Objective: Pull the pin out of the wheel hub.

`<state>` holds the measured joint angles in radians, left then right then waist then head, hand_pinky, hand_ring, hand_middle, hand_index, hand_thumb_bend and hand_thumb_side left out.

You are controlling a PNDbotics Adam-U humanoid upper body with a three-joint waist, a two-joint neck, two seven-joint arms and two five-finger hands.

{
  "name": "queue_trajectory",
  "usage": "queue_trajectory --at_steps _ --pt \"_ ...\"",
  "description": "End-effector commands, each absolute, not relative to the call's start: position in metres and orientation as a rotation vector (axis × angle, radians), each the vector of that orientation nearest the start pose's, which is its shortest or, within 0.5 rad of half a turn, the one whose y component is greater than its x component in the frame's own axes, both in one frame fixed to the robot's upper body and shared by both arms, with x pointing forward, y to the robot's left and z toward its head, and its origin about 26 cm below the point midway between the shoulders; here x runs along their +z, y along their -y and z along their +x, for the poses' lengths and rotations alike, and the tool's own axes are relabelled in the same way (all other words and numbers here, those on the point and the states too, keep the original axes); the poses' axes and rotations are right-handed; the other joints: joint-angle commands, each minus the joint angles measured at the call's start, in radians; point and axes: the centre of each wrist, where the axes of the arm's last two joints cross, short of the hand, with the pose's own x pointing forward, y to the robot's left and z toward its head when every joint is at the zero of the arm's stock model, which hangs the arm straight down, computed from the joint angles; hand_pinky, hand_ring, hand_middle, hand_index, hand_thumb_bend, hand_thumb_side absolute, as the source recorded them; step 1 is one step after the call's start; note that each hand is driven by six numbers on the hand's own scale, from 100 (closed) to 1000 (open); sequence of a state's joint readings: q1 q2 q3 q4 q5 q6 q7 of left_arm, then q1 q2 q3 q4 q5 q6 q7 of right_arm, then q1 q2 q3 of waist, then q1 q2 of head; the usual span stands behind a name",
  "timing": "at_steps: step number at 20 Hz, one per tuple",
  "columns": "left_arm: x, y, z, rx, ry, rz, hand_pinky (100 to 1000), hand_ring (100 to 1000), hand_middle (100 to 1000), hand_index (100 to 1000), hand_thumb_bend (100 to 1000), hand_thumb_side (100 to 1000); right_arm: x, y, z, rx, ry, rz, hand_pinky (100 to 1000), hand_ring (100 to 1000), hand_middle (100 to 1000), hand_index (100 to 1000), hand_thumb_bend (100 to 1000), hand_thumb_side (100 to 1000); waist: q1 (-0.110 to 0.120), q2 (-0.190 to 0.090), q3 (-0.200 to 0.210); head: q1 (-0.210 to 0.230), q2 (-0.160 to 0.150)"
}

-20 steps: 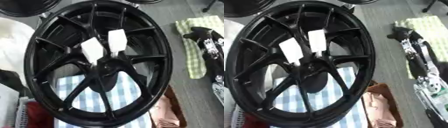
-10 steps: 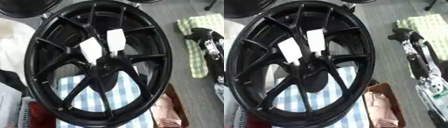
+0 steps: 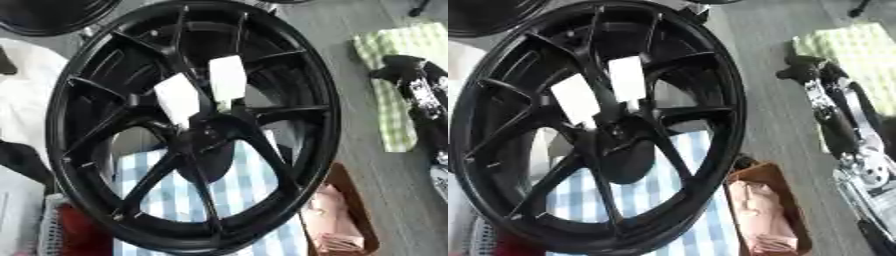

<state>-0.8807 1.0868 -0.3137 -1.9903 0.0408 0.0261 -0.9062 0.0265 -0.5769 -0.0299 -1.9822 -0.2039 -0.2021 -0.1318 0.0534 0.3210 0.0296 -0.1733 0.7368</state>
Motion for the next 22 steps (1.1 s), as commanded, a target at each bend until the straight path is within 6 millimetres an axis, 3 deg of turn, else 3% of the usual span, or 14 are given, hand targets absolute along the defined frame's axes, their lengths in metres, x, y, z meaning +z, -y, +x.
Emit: queue_trajectory --at_steps 1,12,22 --pt "0.391 -0.234 0.278 -2.148 1.533 0.407 820 772 721 833 305 598 0.152 0.335 0.257 0.351 2.165 -0.243 924 748 600 767 100 738 -0.003 -0.028 -0.006 0.012 -0.01" --pt "0.397 -0.192 0.274 -2.184 1.579 0.4 817 773 723 831 329 576 0.154 0.331 0.26 0.361 2.169 -0.214 925 748 599 767 100 745 0.001 -0.016 -0.029 0.037 -0.029" --pt "0.398 -0.179 0.272 -2.234 1.617 0.404 849 819 781 848 367 385 0.159 0.326 0.265 0.373 2.181 -0.186 926 747 598 768 100 758 0.009 0.009 -0.058 0.068 -0.059"
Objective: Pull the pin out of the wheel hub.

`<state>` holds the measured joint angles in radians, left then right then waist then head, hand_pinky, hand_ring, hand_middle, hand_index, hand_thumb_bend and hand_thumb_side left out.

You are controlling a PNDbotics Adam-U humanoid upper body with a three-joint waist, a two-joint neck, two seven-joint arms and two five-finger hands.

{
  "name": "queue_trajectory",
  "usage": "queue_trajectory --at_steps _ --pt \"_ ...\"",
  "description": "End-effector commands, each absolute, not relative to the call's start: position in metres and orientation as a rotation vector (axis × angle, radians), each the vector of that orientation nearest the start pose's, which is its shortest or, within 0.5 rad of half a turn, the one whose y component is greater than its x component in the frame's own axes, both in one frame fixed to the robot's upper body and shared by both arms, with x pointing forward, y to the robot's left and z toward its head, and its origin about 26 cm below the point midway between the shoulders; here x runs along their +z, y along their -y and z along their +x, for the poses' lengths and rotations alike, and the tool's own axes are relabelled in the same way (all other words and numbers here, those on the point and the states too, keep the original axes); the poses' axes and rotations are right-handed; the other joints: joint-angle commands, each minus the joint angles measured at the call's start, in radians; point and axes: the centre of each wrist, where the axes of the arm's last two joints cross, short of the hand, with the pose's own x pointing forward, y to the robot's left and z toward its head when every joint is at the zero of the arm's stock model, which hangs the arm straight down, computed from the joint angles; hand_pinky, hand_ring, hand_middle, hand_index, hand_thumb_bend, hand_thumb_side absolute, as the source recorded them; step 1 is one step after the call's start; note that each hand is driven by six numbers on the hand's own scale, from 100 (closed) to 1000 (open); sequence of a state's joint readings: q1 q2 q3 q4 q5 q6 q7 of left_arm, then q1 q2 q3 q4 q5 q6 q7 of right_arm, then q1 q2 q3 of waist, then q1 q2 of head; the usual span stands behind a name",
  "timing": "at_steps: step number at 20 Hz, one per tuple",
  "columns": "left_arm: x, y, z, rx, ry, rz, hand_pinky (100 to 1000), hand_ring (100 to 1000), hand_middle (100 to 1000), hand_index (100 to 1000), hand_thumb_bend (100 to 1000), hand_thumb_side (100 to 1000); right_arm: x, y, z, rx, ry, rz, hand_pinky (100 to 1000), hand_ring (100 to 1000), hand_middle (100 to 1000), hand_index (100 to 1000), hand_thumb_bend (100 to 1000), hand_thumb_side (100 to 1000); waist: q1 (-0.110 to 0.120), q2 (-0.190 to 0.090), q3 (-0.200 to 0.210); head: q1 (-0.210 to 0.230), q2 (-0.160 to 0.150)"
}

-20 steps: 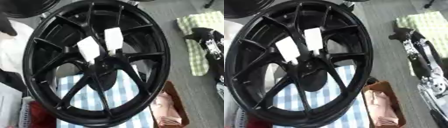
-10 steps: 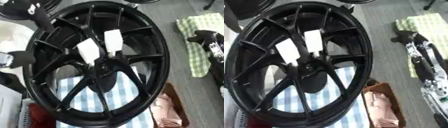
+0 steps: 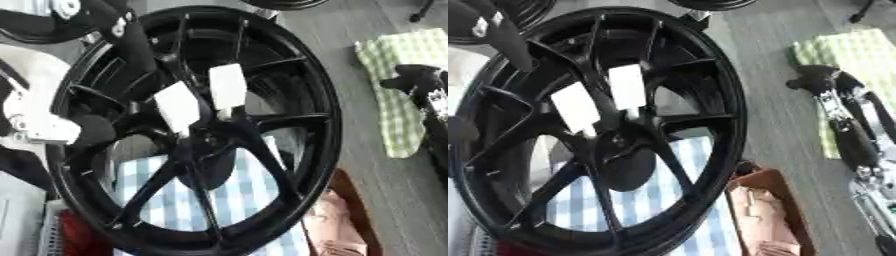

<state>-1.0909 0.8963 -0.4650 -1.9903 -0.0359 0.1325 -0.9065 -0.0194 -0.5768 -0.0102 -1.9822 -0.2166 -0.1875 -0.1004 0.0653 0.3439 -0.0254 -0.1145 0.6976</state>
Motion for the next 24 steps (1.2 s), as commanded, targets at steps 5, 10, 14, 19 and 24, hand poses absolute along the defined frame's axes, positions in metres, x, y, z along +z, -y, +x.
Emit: queue_trajectory --at_steps 5,10,14,19,24 --pt "0.397 -0.177 0.273 2.799 -2.023 -0.506 853 820 787 850 359 352 0.159 0.323 0.266 0.374 2.185 -0.182 926 747 596 768 100 768 -0.001 0.003 -0.017 0.026 -0.031" --pt "0.398 -0.176 0.275 2.795 -2.033 -0.496 853 817 783 849 350 365 0.159 0.32 0.267 0.373 2.183 -0.179 926 747 595 768 100 781 0.0 0.022 -0.027 0.039 -0.042" --pt "0.396 -0.174 0.277 2.803 -2.025 -0.478 853 817 781 844 344 337 0.16 0.317 0.268 0.377 2.191 -0.174 926 747 594 768 100 785 0.002 0.036 -0.033 0.05 -0.046" --pt "0.397 -0.172 0.28 2.798 -2.03 -0.464 853 812 774 842 321 302 0.16 0.314 0.269 0.376 2.188 -0.166 927 746 593 767 100 794 0.004 0.048 -0.042 0.058 -0.053" --pt "0.393 -0.171 0.284 2.824 -2.019 -0.452 850 810 769 836 277 146 0.16 0.313 0.27 0.371 2.194 -0.159 927 745 591 767 100 801 0.008 0.057 -0.048 0.064 -0.057"
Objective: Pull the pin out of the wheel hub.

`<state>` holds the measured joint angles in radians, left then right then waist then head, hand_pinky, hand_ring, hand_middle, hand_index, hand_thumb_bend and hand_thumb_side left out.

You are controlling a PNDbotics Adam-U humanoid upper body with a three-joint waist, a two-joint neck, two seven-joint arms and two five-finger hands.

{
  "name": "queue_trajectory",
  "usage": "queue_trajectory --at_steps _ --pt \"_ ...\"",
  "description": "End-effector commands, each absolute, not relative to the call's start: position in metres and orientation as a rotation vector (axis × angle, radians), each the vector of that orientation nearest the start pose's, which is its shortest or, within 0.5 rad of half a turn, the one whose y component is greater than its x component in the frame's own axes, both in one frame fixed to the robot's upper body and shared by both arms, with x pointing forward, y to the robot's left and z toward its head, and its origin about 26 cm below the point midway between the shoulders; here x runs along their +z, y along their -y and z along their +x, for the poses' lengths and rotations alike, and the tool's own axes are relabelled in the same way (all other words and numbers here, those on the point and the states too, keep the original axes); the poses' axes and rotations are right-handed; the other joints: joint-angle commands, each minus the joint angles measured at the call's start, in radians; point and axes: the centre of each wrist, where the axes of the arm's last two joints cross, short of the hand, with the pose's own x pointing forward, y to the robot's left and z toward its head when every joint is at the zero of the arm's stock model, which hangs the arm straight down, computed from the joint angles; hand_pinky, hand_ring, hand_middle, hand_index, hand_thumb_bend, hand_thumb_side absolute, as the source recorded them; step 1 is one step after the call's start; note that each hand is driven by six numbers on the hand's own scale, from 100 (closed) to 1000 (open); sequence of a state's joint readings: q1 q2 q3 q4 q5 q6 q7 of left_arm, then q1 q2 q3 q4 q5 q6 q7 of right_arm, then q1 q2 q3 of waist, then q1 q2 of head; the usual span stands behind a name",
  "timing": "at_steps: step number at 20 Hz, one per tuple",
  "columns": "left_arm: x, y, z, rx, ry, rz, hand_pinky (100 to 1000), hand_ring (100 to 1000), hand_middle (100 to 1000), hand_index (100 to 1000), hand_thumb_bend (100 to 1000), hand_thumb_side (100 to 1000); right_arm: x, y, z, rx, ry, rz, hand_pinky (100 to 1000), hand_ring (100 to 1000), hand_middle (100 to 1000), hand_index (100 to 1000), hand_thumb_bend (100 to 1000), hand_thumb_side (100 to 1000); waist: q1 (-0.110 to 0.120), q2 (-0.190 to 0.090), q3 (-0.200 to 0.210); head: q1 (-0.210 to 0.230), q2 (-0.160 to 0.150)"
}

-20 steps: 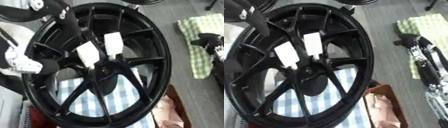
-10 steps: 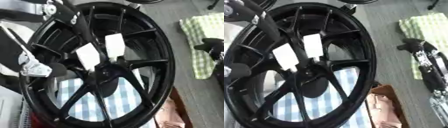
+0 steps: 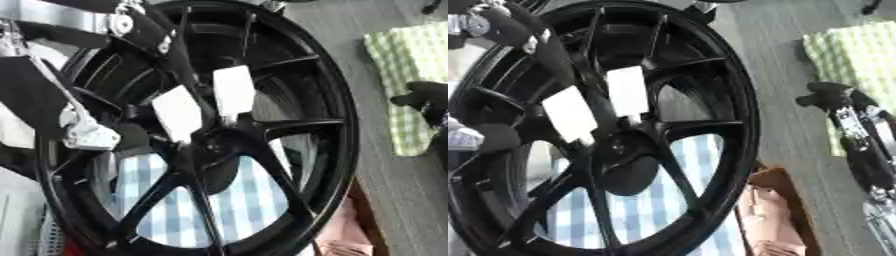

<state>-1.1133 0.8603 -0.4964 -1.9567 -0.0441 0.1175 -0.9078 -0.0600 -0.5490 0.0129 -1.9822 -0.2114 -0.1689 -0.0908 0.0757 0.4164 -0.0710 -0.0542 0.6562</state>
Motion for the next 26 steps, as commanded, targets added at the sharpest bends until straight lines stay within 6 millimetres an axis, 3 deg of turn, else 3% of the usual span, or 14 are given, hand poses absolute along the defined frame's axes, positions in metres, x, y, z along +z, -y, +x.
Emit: queue_trajectory --at_steps 1,13,26 --pt "0.392 -0.171 0.285 2.83 -2.02 -0.453 850 810 770 837 276 147 0.16 0.312 0.27 0.368 2.192 -0.157 927 745 591 767 100 802 -0.001 -0.014 -0.003 0.005 -0.017" --pt "0.386 -0.169 0.297 2.895 -2.032 -0.451 859 824 806 842 289 143 0.159 0.309 0.271 0.362 2.18 -0.155 929 742 587 767 100 820 0.016 0.0 -0.017 0.017 -0.025" --pt "0.378 -0.168 0.306 2.944 -2.027 -0.454 847 805 761 825 252 100 0.159 0.306 0.272 0.349 2.174 -0.15 931 744 588 768 100 835 0.021 0.015 -0.022 0.027 -0.022"
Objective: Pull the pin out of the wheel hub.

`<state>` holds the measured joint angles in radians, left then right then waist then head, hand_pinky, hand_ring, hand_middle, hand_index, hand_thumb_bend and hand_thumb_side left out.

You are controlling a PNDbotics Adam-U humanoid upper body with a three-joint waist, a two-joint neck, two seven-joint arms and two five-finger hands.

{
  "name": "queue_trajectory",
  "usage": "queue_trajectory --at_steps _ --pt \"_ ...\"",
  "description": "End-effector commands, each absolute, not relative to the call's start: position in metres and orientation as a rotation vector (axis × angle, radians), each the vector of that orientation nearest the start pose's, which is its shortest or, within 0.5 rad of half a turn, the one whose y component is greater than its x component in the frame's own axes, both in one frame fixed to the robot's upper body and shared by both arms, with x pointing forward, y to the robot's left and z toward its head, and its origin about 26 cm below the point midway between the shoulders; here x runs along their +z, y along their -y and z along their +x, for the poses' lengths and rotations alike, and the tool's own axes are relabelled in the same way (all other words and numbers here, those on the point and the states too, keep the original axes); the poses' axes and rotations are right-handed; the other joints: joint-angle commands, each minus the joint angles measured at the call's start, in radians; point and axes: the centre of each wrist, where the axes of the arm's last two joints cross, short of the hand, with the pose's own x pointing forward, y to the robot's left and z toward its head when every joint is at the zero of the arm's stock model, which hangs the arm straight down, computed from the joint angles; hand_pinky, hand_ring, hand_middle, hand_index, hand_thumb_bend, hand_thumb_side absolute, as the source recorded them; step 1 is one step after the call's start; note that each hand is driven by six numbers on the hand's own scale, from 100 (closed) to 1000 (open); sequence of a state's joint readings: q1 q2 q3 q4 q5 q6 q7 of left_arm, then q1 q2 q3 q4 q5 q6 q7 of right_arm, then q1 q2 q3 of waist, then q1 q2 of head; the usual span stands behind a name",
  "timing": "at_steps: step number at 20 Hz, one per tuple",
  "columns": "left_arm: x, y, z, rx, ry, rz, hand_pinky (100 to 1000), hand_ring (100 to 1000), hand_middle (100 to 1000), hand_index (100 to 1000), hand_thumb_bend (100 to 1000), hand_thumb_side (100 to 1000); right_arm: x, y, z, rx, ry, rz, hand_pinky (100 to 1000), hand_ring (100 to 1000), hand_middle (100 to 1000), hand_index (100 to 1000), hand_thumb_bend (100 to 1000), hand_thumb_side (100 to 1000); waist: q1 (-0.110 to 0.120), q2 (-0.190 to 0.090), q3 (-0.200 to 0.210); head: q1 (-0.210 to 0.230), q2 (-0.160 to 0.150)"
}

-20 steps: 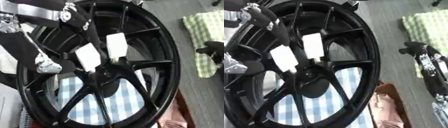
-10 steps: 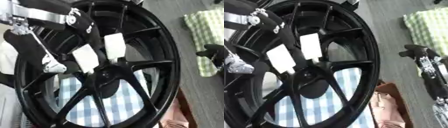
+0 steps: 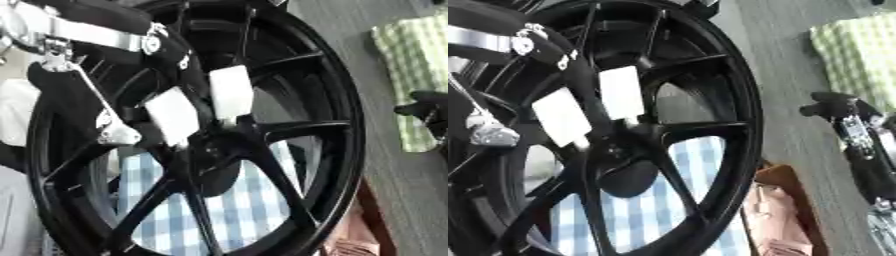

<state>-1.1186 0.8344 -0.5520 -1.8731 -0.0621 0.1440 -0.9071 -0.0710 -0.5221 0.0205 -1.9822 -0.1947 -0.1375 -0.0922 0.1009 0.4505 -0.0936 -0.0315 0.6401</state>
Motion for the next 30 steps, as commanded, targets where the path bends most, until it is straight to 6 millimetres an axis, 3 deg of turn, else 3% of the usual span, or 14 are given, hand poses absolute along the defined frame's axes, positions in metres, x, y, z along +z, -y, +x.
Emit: queue_trajectory --at_steps 1,7,14,30 --pt "0.3776 -0.1679 0.3059 2.946 -2.029 -0.445 846 804 760 823 246 100 0.1588 0.3054 0.272 0.347 2.174 -0.15 932 744 588 768 100 837 -0.004 -0.018 0.001 0.005 -0.005" --pt "0.3746 -0.1685 0.3075 2.969 -2.027 -0.447 840 798 751 816 240 100 0.1591 0.3048 0.2723 0.34 2.174 -0.147 932 744 587 768 100 838 -0.003 -0.016 -0.001 0.009 -0.005" --pt "0.377 -0.1669 0.3046 2.958 -2.037 -0.4 836 775 681 789 210 100 0.1579 0.3038 0.2721 0.333 2.162 -0.149 933 745 588 770 100 847 -0.002 -0.016 0.002 0.01 -0.003" --pt "0.3752 -0.1674 0.3077 2.965 -2.035 -0.449 779 613 396 641 166 100 0.157 0.3018 0.2724 0.322 2.161 -0.133 935 746 588 771 100 853 -0.003 -0.012 -0.001 0.016 -0.009"
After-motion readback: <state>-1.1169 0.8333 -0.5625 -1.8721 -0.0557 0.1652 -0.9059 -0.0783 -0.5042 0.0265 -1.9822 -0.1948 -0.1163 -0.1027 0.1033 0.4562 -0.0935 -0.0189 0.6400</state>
